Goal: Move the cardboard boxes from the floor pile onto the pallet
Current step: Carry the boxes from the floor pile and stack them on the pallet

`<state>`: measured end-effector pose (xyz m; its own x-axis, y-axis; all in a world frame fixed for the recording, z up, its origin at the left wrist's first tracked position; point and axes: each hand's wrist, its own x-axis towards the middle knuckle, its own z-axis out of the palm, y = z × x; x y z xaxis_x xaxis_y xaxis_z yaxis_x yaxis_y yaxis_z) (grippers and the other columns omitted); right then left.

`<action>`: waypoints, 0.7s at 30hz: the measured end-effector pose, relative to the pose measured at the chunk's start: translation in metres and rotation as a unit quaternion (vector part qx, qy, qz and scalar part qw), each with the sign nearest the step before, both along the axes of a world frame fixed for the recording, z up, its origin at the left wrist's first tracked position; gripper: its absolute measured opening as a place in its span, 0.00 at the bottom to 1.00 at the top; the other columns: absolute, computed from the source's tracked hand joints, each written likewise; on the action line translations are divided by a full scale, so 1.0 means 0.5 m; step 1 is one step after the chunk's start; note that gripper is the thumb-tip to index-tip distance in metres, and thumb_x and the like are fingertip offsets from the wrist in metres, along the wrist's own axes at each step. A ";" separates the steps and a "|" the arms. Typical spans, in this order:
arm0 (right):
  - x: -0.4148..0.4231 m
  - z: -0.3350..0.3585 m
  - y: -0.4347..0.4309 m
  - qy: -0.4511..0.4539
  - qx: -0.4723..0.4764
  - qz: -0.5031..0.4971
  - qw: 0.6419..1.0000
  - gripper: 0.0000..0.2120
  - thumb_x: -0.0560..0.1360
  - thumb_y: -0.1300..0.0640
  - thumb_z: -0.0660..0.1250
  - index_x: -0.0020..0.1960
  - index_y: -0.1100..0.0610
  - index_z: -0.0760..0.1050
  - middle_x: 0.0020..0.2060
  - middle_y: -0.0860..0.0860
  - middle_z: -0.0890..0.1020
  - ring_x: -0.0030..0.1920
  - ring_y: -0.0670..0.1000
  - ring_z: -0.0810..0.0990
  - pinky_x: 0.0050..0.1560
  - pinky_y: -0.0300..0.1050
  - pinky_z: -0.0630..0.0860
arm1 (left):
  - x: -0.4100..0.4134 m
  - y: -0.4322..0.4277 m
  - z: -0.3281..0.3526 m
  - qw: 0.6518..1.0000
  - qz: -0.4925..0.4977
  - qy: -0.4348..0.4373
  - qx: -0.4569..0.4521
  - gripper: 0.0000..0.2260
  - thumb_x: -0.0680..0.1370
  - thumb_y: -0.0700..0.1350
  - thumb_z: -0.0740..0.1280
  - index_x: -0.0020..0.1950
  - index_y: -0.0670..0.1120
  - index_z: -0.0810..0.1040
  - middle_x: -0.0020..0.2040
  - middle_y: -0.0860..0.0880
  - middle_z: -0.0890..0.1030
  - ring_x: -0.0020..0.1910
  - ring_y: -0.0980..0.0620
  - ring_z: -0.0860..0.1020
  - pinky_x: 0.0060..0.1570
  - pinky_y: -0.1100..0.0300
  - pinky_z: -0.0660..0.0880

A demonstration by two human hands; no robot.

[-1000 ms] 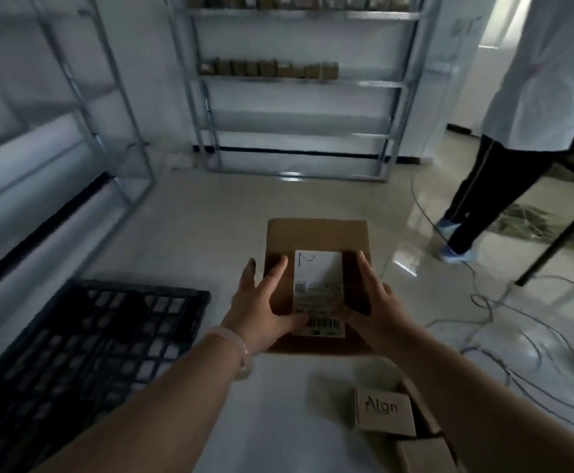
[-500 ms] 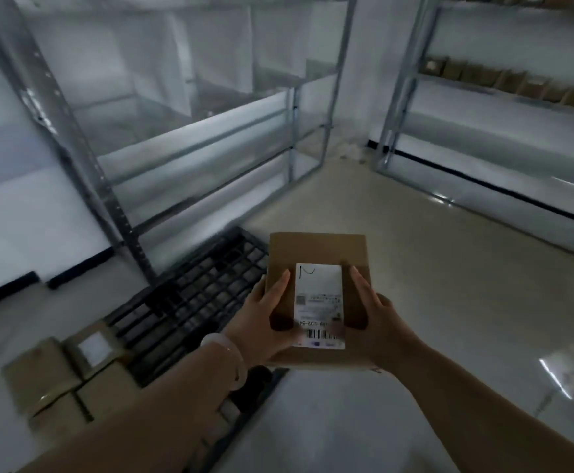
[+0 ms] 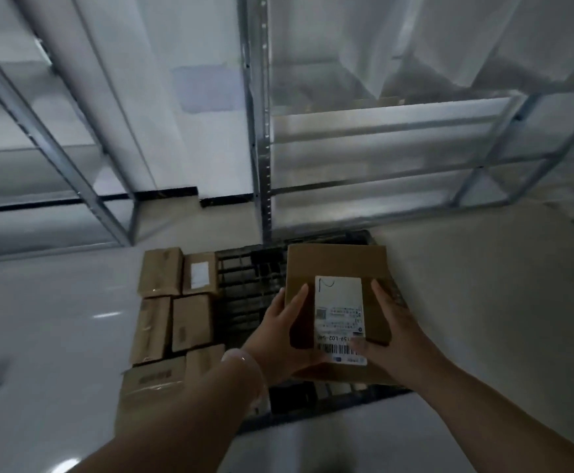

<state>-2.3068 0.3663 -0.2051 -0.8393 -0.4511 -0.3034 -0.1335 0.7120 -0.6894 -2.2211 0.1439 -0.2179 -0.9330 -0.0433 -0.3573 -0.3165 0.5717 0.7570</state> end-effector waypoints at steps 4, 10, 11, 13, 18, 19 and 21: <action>-0.065 -0.034 -0.087 -0.025 0.010 0.060 0.998 0.51 0.70 0.43 0.76 0.76 0.32 0.40 0.75 0.50 0.61 0.69 0.47 0.63 0.69 0.46 0.64 | -0.002 -0.055 -0.035 0.997 0.076 -0.011 0.007 0.51 0.69 0.55 0.77 0.75 0.68 0.39 0.78 0.60 0.39 0.78 0.48 0.52 0.74 0.48 0.62; -0.117 -0.116 -0.241 -0.054 0.035 0.101 0.993 0.49 0.70 0.39 0.74 0.69 0.22 0.36 0.75 0.48 0.59 0.73 0.49 0.61 0.72 0.50 0.64 | -0.015 -0.183 -0.127 0.988 0.152 -0.031 0.006 0.49 0.69 0.56 0.77 0.76 0.68 0.43 0.79 0.58 0.43 0.76 0.49 0.56 0.71 0.50 0.67; -0.126 -0.131 -0.270 -0.053 0.045 0.104 0.992 0.49 0.70 0.38 0.74 0.67 0.21 0.35 0.75 0.48 0.59 0.74 0.50 0.61 0.72 0.52 0.64 | -0.022 -0.207 -0.147 0.987 0.157 -0.033 0.006 0.49 0.69 0.56 0.77 0.77 0.67 0.44 0.79 0.57 0.43 0.77 0.49 0.56 0.72 0.52 0.65; -0.142 -0.163 -0.325 -0.048 0.064 0.102 0.992 0.49 0.70 0.37 0.73 0.65 0.20 0.32 0.76 0.46 0.59 0.73 0.50 0.61 0.71 0.54 0.64 | -0.036 -0.254 -0.185 0.985 0.168 -0.033 0.019 0.48 0.69 0.55 0.77 0.77 0.66 0.46 0.78 0.56 0.44 0.76 0.50 0.55 0.71 0.58 0.62; -0.185 -0.265 -0.441 -0.066 0.061 0.083 0.992 0.49 0.70 0.40 0.74 0.66 0.22 0.33 0.75 0.46 0.58 0.67 0.45 0.64 0.66 0.44 0.64 | -0.083 -0.361 -0.287 0.980 0.188 -0.053 0.040 0.47 0.70 0.53 0.76 0.76 0.68 0.46 0.72 0.62 0.47 0.64 0.58 0.59 0.64 0.64 0.65; -0.198 -0.290 -0.462 -0.067 0.066 0.084 0.992 0.50 0.70 0.39 0.73 0.66 0.21 0.33 0.75 0.47 0.58 0.70 0.48 0.63 0.69 0.47 0.65 | -0.095 -0.379 -0.310 0.979 0.192 -0.058 0.041 0.47 0.70 0.53 0.76 0.76 0.68 0.46 0.71 0.63 0.47 0.64 0.58 0.59 0.64 0.64 0.65; -0.224 -0.344 -0.501 -0.066 0.074 0.086 0.991 0.50 0.70 0.39 0.74 0.65 0.20 0.32 0.74 0.47 0.59 0.73 0.51 0.62 0.72 0.53 0.64 | -0.119 -0.409 -0.358 0.975 0.204 -0.067 0.051 0.47 0.70 0.52 0.76 0.76 0.68 0.46 0.72 0.63 0.47 0.66 0.57 0.61 0.67 0.62 0.65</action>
